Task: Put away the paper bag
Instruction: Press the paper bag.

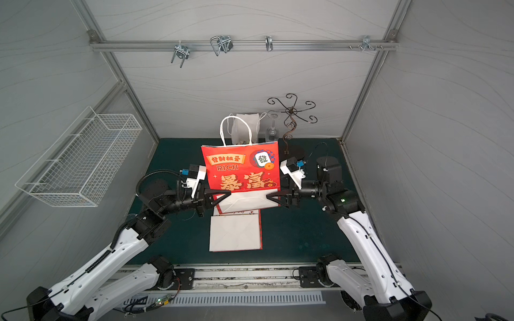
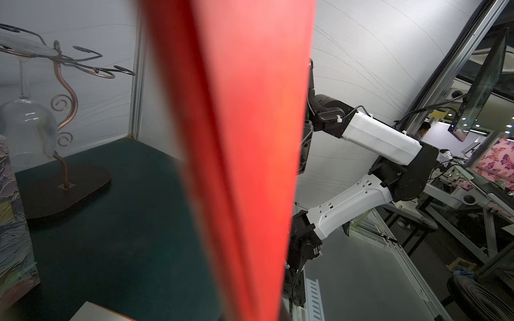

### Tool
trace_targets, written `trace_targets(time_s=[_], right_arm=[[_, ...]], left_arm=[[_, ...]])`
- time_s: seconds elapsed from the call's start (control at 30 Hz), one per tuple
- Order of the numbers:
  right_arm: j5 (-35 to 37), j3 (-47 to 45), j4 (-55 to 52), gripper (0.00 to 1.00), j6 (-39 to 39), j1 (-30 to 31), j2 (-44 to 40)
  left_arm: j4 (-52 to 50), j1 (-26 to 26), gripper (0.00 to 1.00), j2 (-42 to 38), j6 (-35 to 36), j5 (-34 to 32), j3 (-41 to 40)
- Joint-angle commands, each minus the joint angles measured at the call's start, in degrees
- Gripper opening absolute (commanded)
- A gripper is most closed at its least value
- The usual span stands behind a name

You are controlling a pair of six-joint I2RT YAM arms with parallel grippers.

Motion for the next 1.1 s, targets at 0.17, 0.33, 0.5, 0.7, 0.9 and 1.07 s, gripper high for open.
trace_targets(time_s=[0.17, 0.33, 0.5, 0.7, 0.9, 1.07], right_arm=[[-8.2, 0.1, 9.8, 0.14, 7.4, 0.5, 1.0], [-10.0, 0.2, 9.2, 0.00, 8.1, 0.3, 1.4], [-11.2, 0.6, 5.5, 0.00, 7.2, -1.3, 1.3], [-12.7, 1.8, -3.7, 0.00, 1.9, -2.0, 2.2], [-13.0, 1.2, -5.5, 0.00, -0.5, -2.0, 2.4], [-12.9, 1.4, -7.2, 0.00, -1.4, -2.0, 2.4]], left_arm=[[7.5, -0.2, 0.00, 0.9, -4.4, 0.1, -0.4], [10.3, -0.2, 0.00, 1.3, -5.4, -0.8, -0.9], [11.0, -0.1, 0.33, -0.4, -5.4, -3.7, -1.4], [13.6, 0.1, 0.38, -1.6, -7.0, -4.0, -1.0], [17.3, 0.3, 0.14, -0.7, -8.9, -3.9, -0.3], [19.6, 0.8, 0.00, 0.2, -10.0, -3.3, 0.4]])
